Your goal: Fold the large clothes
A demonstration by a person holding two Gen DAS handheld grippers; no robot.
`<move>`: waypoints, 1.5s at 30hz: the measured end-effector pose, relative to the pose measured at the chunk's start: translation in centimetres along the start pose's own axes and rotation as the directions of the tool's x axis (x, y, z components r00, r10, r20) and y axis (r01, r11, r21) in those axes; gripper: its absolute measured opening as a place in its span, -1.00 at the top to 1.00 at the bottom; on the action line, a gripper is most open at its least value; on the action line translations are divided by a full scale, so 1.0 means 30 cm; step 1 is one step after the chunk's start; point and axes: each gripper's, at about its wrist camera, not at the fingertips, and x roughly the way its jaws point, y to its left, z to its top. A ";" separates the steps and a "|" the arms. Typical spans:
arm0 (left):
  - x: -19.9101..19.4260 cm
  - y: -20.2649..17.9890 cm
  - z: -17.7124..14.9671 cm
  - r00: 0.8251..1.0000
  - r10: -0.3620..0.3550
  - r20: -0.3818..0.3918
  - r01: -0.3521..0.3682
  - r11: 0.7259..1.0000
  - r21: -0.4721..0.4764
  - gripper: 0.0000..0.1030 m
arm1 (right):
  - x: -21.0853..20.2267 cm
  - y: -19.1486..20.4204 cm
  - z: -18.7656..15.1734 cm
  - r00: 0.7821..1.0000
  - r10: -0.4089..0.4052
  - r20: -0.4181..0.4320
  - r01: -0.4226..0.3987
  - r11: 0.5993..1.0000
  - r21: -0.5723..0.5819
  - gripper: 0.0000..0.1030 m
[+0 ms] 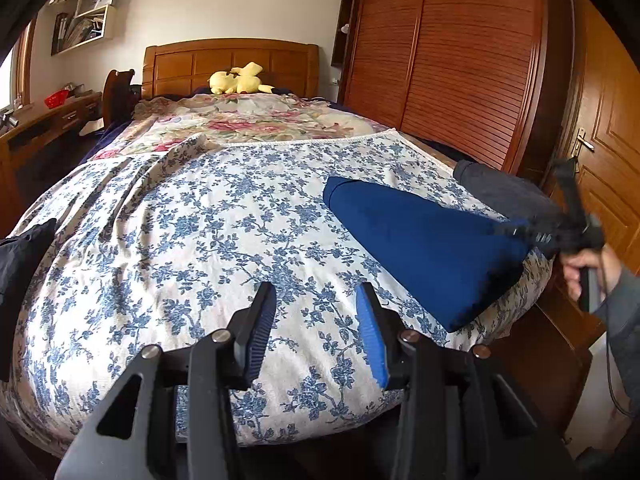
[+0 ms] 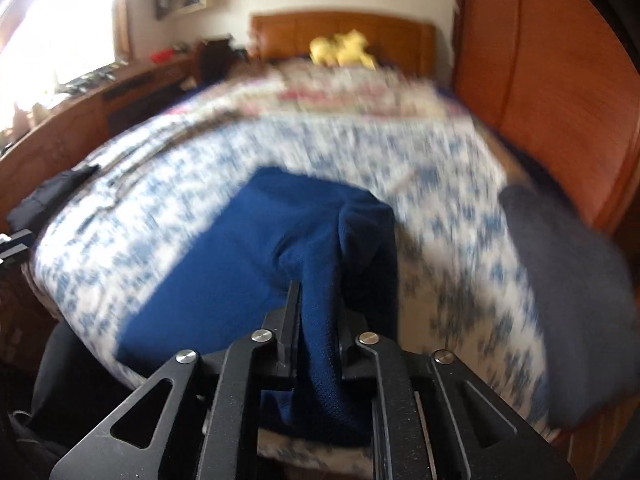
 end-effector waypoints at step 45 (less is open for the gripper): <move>0.735 -0.192 0.285 0.986 -0.103 -0.134 0.129 0.971 0.204 0.07 | 0.082 -0.095 -0.232 1.000 -0.023 0.017 0.021 0.991 0.134 -0.15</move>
